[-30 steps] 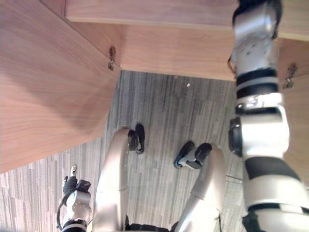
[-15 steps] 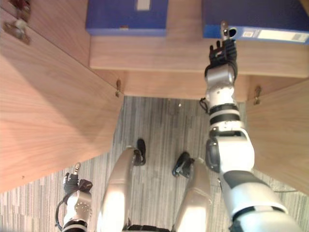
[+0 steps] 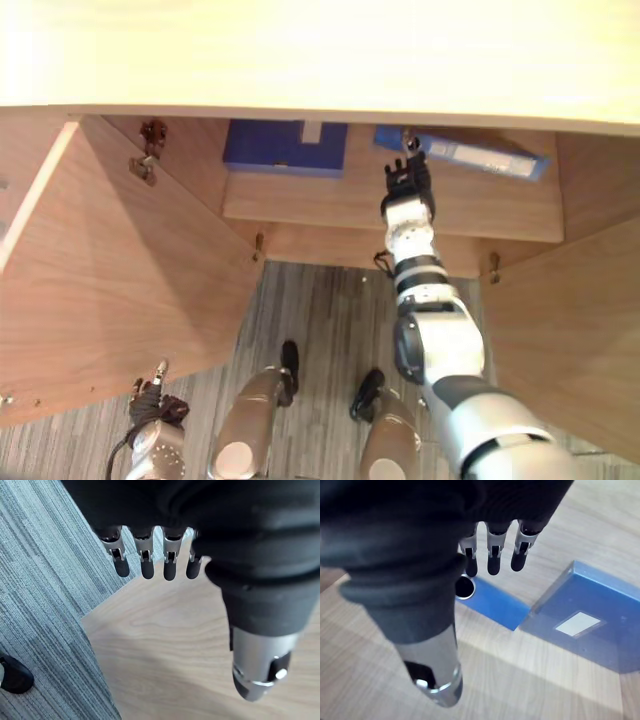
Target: Walk over to the cabinet, pick up the folder, carry it to the office cabinet, place the folder inside the office cabinet, then close the office cabinet door
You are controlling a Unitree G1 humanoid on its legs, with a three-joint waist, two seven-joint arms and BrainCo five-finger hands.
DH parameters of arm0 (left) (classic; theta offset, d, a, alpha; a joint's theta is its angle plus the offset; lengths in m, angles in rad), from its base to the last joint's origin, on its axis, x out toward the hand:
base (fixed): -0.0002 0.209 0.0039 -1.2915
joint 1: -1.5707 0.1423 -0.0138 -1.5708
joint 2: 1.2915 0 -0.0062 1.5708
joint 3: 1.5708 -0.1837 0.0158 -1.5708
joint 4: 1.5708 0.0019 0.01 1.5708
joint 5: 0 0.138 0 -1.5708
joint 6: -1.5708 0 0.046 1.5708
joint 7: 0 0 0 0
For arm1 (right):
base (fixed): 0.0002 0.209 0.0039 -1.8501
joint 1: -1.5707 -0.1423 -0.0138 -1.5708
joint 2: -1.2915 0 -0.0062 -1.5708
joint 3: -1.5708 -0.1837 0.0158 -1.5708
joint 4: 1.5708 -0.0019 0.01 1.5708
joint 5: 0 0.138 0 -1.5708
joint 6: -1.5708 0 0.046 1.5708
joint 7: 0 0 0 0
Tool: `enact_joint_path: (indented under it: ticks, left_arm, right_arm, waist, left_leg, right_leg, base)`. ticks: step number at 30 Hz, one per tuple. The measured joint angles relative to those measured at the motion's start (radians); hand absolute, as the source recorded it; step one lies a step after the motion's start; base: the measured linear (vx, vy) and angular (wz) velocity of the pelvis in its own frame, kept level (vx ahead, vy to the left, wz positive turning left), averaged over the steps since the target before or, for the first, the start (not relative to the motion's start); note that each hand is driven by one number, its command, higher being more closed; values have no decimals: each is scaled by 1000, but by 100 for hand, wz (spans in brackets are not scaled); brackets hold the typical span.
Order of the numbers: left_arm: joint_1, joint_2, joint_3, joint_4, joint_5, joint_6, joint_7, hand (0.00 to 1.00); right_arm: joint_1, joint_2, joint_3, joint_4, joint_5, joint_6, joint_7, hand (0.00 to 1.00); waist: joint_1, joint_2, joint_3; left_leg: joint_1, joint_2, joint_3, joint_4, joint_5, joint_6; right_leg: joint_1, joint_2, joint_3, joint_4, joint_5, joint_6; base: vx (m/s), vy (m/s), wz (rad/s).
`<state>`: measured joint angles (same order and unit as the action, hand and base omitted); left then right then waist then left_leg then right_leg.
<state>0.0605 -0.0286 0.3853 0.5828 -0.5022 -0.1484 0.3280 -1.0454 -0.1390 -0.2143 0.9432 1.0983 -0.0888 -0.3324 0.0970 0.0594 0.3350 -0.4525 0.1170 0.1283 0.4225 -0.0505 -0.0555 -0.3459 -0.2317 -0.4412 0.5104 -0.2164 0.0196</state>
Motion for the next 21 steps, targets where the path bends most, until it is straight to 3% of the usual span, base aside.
enact_joint_path:
  ticks: [5,11,16,21]
  left_arm:
    - [3,12,-9,17,5,0,-7,0]
    - [-10,60,-8,45,4,1,-7,0]
    - [-47,80,34,105,0,1,-9,0]
    - [-59,55,83,139,-22,1,-10,0]
  right_arm:
    - [83,51,4,58,-121,55,19,0]
    - [107,89,22,120,-137,67,26,0]
    - [35,31,40,120,-132,67,25,0]
    - [-54,-21,39,119,-133,53,24,0]
  waist:
    - [-1,-12,-17]
    - [1,-11,-17]
    - [-3,0,-2]
    - [-21,17,30]
  left_leg:
    - [64,2,15,-79,30,-8]
    - [58,2,24,-90,41,-6]
    - [-49,2,52,-72,57,8]
    - [-59,2,94,-91,66,13]
  right_leg:
    - [58,23,-8,-81,33,4]
    - [42,23,-3,-81,41,1]
    - [-94,10,32,-37,55,-11]
    - [-142,5,66,-22,60,-16]
  base:
    - [57,-3,-4]
    - [2,3,-3]
    - [-49,35,-12]
    - [-14,14,-17]
